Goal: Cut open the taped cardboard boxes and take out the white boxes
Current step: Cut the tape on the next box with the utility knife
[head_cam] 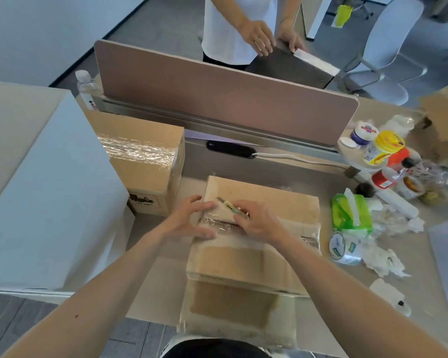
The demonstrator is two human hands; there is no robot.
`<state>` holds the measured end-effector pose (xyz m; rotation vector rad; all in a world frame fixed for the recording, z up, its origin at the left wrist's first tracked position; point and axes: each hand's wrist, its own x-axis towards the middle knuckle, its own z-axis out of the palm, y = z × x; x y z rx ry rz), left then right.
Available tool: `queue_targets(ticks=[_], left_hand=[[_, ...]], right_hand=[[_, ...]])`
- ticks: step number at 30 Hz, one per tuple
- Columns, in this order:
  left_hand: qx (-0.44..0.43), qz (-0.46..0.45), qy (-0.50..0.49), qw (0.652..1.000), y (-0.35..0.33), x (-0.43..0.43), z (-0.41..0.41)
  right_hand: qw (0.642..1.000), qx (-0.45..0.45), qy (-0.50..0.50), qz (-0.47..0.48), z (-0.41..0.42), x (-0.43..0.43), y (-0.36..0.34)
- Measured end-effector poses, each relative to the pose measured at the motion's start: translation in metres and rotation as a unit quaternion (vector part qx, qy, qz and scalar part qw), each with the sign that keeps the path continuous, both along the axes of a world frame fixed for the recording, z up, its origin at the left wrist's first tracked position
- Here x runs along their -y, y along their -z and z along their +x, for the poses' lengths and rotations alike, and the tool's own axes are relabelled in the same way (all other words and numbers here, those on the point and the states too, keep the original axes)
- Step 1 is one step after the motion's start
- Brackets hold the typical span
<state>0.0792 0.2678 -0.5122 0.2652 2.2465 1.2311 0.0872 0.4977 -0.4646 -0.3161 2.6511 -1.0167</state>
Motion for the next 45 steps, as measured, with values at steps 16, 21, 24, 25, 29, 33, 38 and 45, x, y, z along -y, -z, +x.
queue_targets(ticks=[16,21,24,25,29,33,38,45], left_hand=[[0.022,0.057,-0.013,0.998,0.010,0.003,0.001],[0.016,0.059,-0.017,0.998,0.023,0.002,-0.002],[0.014,0.062,-0.026,0.998,0.023,0.002,-0.002],[0.015,0.061,-0.031,0.998,0.021,0.001,-0.002],[0.014,0.059,-0.041,0.997,0.010,-0.002,0.000],[0.016,0.044,-0.043,0.998,0.001,-0.003,0.001],[0.007,-0.040,-0.021,0.999,-0.012,-0.008,0.000],[-0.176,-0.253,0.089,0.947,-0.031,-0.082,-0.004]], right_hand=[[0.966,-0.082,-0.129,0.208,-0.002,0.032,0.002],[0.942,-0.065,-0.183,0.274,-0.006,0.039,-0.009],[0.922,-0.060,-0.202,0.325,-0.009,0.040,-0.014],[0.919,-0.058,-0.202,0.334,-0.009,0.038,-0.015],[0.920,-0.036,-0.185,0.343,-0.007,0.017,-0.015],[0.918,-0.017,-0.164,0.360,-0.004,-0.013,-0.014],[0.922,0.009,-0.131,0.365,0.003,-0.051,-0.020],[0.926,0.004,-0.123,0.358,0.009,-0.052,-0.025]])
